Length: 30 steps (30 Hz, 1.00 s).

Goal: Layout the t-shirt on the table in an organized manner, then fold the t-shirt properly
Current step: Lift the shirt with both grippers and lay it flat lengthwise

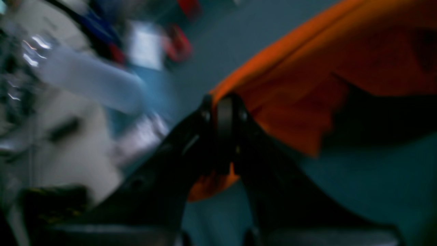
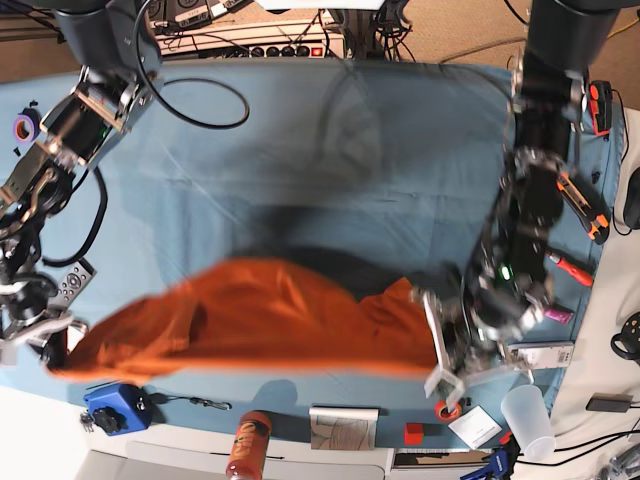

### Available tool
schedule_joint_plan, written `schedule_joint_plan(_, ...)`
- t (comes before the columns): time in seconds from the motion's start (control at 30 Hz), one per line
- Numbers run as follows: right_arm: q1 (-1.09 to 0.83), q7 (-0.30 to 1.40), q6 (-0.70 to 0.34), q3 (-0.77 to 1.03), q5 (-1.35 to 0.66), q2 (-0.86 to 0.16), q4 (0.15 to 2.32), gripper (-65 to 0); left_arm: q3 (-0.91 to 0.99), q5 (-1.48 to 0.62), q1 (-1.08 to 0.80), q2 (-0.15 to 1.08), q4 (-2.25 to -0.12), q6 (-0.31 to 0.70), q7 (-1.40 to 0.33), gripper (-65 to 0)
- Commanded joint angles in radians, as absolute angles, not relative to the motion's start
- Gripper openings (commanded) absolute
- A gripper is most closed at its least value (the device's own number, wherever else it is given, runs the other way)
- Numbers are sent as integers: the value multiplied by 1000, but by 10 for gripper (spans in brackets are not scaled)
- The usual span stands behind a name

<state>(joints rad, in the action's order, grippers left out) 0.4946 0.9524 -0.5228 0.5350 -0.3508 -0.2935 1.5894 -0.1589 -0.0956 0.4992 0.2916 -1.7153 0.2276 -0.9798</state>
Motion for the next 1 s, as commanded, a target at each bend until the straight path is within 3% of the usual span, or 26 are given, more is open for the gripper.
schedule_joint_plan(0.0, 545, 917, -519, 536, -356, -313, 1599, -650, -154, -82, 561, 303, -1729, 219, -959, -650)
schedule_joint_plan(0.43, 734, 903, -519, 536, -358, -341, 1361, -650, -154, -71, 757, 327, -1637, 219, -941, -650)
schedule_joint_plan(0.67, 768, 872, -520, 524, -366, -344, 1268, -650, -154, -206, 862, 369, -1423, 305, -878, -650)
schedule_joint_plan(0.8, 786, 825, -520, 476, -363, -344, 1224, -650, -154, -206, 937, 369, -1332, 304, -851, -650)
schedule_joint_plan(0.97, 852, 864, -520, 411, -366, -344, 1216, -650, -154, -270, 1039, 369, -1327, 242, -1039, -650)
